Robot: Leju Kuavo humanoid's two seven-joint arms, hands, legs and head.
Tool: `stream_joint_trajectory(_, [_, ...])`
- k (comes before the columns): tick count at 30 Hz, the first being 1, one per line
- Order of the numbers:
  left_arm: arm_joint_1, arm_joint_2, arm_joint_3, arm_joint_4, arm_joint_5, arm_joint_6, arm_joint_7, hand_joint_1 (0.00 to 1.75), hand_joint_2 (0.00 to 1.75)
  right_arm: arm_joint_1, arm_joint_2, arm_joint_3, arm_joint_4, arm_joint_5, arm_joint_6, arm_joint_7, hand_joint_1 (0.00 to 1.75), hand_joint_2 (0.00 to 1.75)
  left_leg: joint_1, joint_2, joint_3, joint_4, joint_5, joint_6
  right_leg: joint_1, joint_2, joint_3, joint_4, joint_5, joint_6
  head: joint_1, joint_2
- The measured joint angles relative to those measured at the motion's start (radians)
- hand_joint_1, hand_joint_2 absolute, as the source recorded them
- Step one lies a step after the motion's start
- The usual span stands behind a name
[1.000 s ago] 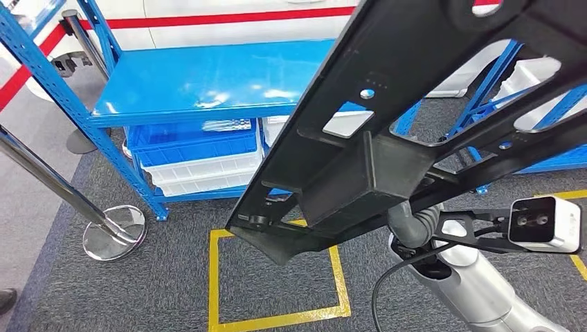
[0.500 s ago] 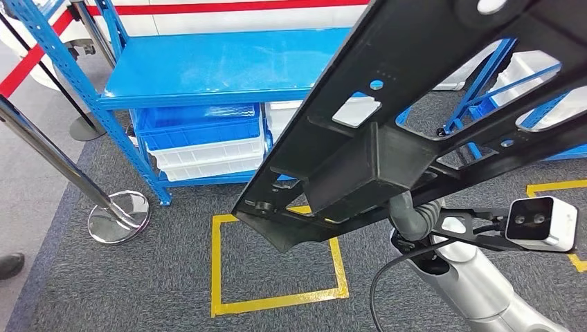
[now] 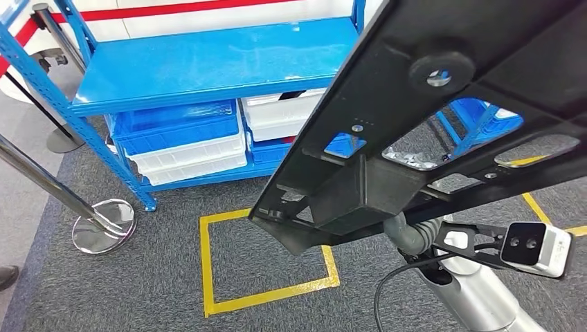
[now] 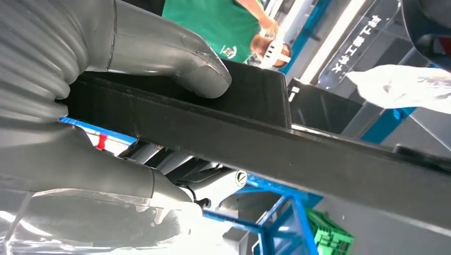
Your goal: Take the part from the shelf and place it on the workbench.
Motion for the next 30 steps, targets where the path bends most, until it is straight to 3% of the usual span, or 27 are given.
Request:
stream_joint_trajectory(2, [0.0, -0.001, 0.003, 0.0, -0.002, -0.002, 0.0, 0.0, 0.0, 0.028, 0.0, -0.02, -0.01, 0.031, 0.046, -0.001, 1.59, 1.75, 0.005, -0.033, -0.029, 0.075, -0.056, -0.011, -0.003, 0.014, -0.004, -0.002, 0.006, -0.01, 0.0, 0.0])
stream_joint_trajectory(4, [0.005, -0.001, 0.005, 0.0, -0.002, -0.002, 0.0, 0.0, 0.0, 0.065, 0.0, -0.042, -0.018, 0.05, 0.111, -0.001, 1.59, 1.75, 0.007, -0.054, -0.081, 0.208, -0.125, -0.016, -0.002, 0.031, -0.01, -0.001, 0.01, -0.014, 0.0, 0.0])
stream_joint_trajectory(5, [0.007, -0.002, 0.006, 0.0, 0.0, 0.0, -0.001, 0.0, 0.0, 0.087, 0.0, -0.054, -0.02, 0.054, 0.151, -0.001, 1.59, 1.75, 0.007, -0.057, -0.101, 0.258, -0.141, -0.016, -0.001, 0.041, -0.012, -0.001, 0.012, -0.015, 0.0, 0.0])
stream_joint_trajectory(6, [0.008, -0.004, 0.007, 0.0, 0.001, 0.002, -0.004, 0.0, 0.0, 0.11, 0.0, -0.071, -0.02, 0.059, 0.199, -0.001, 1.59, 1.75, 0.007, -0.059, -0.104, 0.271, -0.137, -0.014, 0.0, 0.052, -0.014, 0.0, 0.014, -0.015, 0.0, 0.0])
stream_joint_trajectory(7, [0.009, -0.007, 0.01, 0.0, 0.003, 0.006, -0.009, 0.0, 0.0, 0.135, 0.001, -0.092, -0.02, 0.069, 0.253, -0.001, 1.59, 1.75, 0.007, -0.063, -0.088, 0.245, -0.113, -0.01, 0.001, 0.062, -0.015, 0.0, 0.015, -0.014, 0.0, 0.0])
stream_joint_trajectory(8, [0.01, -0.011, 0.013, 0.0, 0.005, 0.01, -0.016, 0.0, 0.0, 0.158, 0.001, -0.115, -0.02, 0.083, 0.303, -0.001, 1.59, 1.75, 0.006, -0.072, -0.056, 0.183, -0.077, -0.003, 0.002, 0.073, -0.014, 0.0, 0.016, -0.013, 0.0, 0.0])
stream_joint_trajectory(10, [0.009, -0.015, 0.02, 0.001, 0.001, 0.014, -0.027, 0.0, 0.0, 0.181, 0.001, -0.147, -0.019, 0.11, 0.343, -0.001, 1.59, 1.75, 0.006, -0.12, 0.01, 0.046, -0.026, 0.014, 0.002, 0.095, -0.017, 0.001, 0.02, -0.007, 0.0, 0.0])
stream_joint_trajectory(12, [0.007, -0.016, 0.024, 0.001, -0.009, 0.014, -0.026, 0.0, 0.0, 0.175, -0.002, -0.142, -0.017, 0.116, 0.284, -0.001, 1.59, 1.75, 0.004, -0.149, 0.035, -0.015, -0.017, 0.022, -0.004, 0.119, -0.026, 0.002, 0.028, 0.004, 0.0, 0.0])
stream_joint_trajectory(14, [0.001, -0.014, 0.026, 0.001, -0.018, 0.014, -0.021, 0.0, 0.0, 0.159, -0.003, -0.113, -0.017, 0.104, 0.2, 0.0, 1.59, 1.75, 0.003, -0.13, 0.04, -0.03, -0.009, 0.025, -0.009, 0.136, -0.034, 0.0, 0.036, 0.019, 0.0, 0.0])
stream_joint_trajectory(16, [-0.007, -0.012, 0.026, 0.002, -0.026, 0.015, -0.019, 0.0, 0.0, 0.135, 0.003, -0.083, -0.019, 0.089, 0.141, 0.001, 1.59, 1.75, 0.007, -0.105, 0.046, -0.05, 0.006, 0.032, -0.007, 0.107, -0.049, 0.025, 0.018, 0.028, 0.0, 0.0])
stream_joint_trajectory(18, [-0.01, -0.012, 0.026, 0.002, -0.039, 0.016, -0.016, 0.0, 0.0, 0.106, 0.012, -0.054, -0.019, 0.078, 0.097, 0.011, 1.59, 1.75, 0.008, -0.078, 0.047, -0.06, 0.014, 0.037, -0.008, 0.058, -0.093, 0.121, -0.042, 0.034, 0.0, 0.0])
stream_joint_trajectory(19, [-0.01, -0.012, 0.026, 0.002, -0.045, 0.017, -0.014, 0.0, 0.0, 0.092, 0.014, -0.037, -0.019, 0.074, 0.075, 0.02, 1.59, 1.75, 0.008, -0.064, 0.044, -0.059, 0.015, 0.038, -0.011, 0.047, -0.122, 0.185, -0.074, 0.038, 0.0, 0.0])
stream_joint_trajectory(20, [-0.01, -0.012, 0.026, 0.002, -0.052, 0.017, -0.011, 0.0, 0.0, 0.082, 0.016, -0.022, -0.018, 0.072, 0.056, 0.031, 1.59, 1.75, 0.008, -0.052, 0.042, -0.058, 0.015, 0.038, -0.014, 0.041, -0.143, 0.236, -0.092, 0.042, 0.0, 0.0])
stream_joint_trajectory(21, [-0.01, -0.012, 0.026, 0.002, -0.058, 0.016, -0.01, 0.0, 0.0, 0.071, 0.017, -0.005, -0.017, 0.069, 0.038, 0.042, 1.59, 1.75, 0.008, -0.039, 0.04, -0.056, 0.014, 0.037, -0.018, 0.037, -0.149, 0.256, -0.091, 0.047, 0.0, 0.0])
stream_joint_trajectory(22, [-0.012, -0.013, 0.025, 0.003, -0.062, 0.017, -0.009, 0.0, 0.0, 0.06, 0.017, 0.01, -0.016, 0.065, 0.024, 0.052, 1.59, 1.75, 0.009, -0.027, 0.039, -0.053, 0.013, 0.035, -0.021, 0.032, -0.136, 0.238, -0.074, 0.051, 0.0, 0.0])
stream_joint_trajectory(24, [-0.018, -0.014, 0.024, 0.005, -0.066, 0.02, -0.012, 0.0, 0.0, 0.035, 0.017, 0.034, -0.016, 0.059, 0.006, 0.067, 1.59, 1.75, 0.01, -0.006, 0.037, -0.043, 0.007, 0.027, -0.024, 0.002, -0.066, 0.116, -0.018, 0.054, 0.0, 0.0])
stream_joint_trajectory(26, [-0.021, -0.016, 0.024, 0.006, -0.067, 0.023, -0.016, 0.0, 0.0, 0.015, 0.017, 0.051, -0.016, 0.053, 0.0, 0.073, 1.59, 1.75, 0.006, 0.009, 0.034, -0.029, -0.001, 0.014, -0.018, -0.03, -0.016, 0.02, 0.006, 0.044, 0.0, 0.0])
stream_joint_trajectory(27, [-0.022, -0.016, 0.024, 0.006, -0.067, 0.023, -0.019, 0.0, 0.0, 0.009, 0.017, 0.058, -0.016, 0.051, -0.002, 0.075, 1.59, 1.75, 0.003, 0.016, 0.032, -0.025, -0.004, 0.008, -0.014, -0.036, -0.011, 0.006, 0.005, 0.036, 0.0, 0.0])
stream_joint_trajectory(29, [-0.023, -0.018, 0.022, 0.006, -0.07, 0.024, -0.028, 0.0, 0.0, 0.0, 0.017, 0.069, -0.017, 0.046, -0.011, 0.083, 1.59, 1.75, 0.003, 0.03, 0.032, -0.023, -0.006, -0.003, -0.011, -0.015, -0.017, 0.005, 0.009, 0.02, 0.0, 0.0])
stream_joint_trajectory(30, [-0.024, -0.019, 0.021, 0.007, -0.074, 0.025, -0.034, 0.0, 0.0, -0.005, 0.017, 0.073, -0.017, 0.043, -0.019, 0.088, 1.59, 1.75, 0.006, 0.024, 0.031, -0.018, -0.013, -0.009, -0.011, -0.006, -0.02, 0.003, 0.012, 0.014, 0.0, 0.0])
